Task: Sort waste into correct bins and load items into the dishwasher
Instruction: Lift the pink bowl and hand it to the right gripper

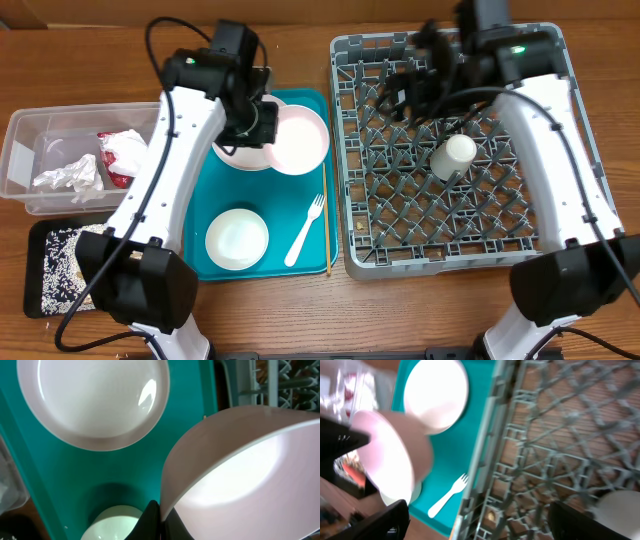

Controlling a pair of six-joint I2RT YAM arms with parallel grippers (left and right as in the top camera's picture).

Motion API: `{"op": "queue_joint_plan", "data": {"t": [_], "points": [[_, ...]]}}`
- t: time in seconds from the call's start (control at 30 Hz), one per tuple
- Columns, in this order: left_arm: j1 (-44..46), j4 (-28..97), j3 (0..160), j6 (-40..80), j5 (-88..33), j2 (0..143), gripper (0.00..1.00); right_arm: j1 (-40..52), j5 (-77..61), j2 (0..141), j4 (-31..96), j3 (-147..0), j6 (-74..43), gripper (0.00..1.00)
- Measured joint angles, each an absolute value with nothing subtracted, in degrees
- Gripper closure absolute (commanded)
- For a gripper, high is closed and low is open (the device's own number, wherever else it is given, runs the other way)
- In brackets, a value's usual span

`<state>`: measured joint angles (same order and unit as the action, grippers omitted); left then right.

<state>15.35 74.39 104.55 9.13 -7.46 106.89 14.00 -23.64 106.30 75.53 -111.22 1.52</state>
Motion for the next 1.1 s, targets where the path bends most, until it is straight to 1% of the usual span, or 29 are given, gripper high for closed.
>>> {"op": "queue_joint_plan", "data": {"t": [0.07,0.17,0.23,0.33,0.47,0.53,0.6,1.03,1.1], "points": [[16.8,73.3,104.6,9.1,-7.4,106.9,0.96,18.7,-21.3,106.3,75.4,-111.2,1.5,0.20],[18.3,72.0,104.6,9.1,-7.5,106.9,0.96,25.4,-14.7,106.4,75.0,-111.2,1.7,0.30],[18.3,72.1,104.6,9.1,-7.4,106.9,0.96,27.4,-11.7,106.8,74.7,-111.2,1.7,0.31],[18.3,72.3,104.6,9.1,-7.7,106.9,0.96,28.3,-9.5,108.6,73.9,-111.2,1.6,0.33],[18.0,73.1,104.6,8.2,-11.4,106.9,0.96,28.3,-8.0,112.7,73.1,-111.2,1.5,0.43],[17.6,74.0,104.6,7.8,-12.7,106.9,0.96,28.3,-7.5,114.1,72.9,-111.0,1.5,0.55],[16.8,75.0,104.6,7.5,-13.8,106.9,0.96,28.3,-7.5,114.5,72.5,-111.0,1.7,0.62],[15.6,75.7,104.6,7.5,-15.7,107.5,0.96,28.7,-7.9,114.4,71.2,-111.3,1.5,0.60],[15.6,75.7,104.6,7.5,-15.7,107.9,0.96,28.7,-7.9,114.4,71.2,-111.6,1.4,0.56]]}}
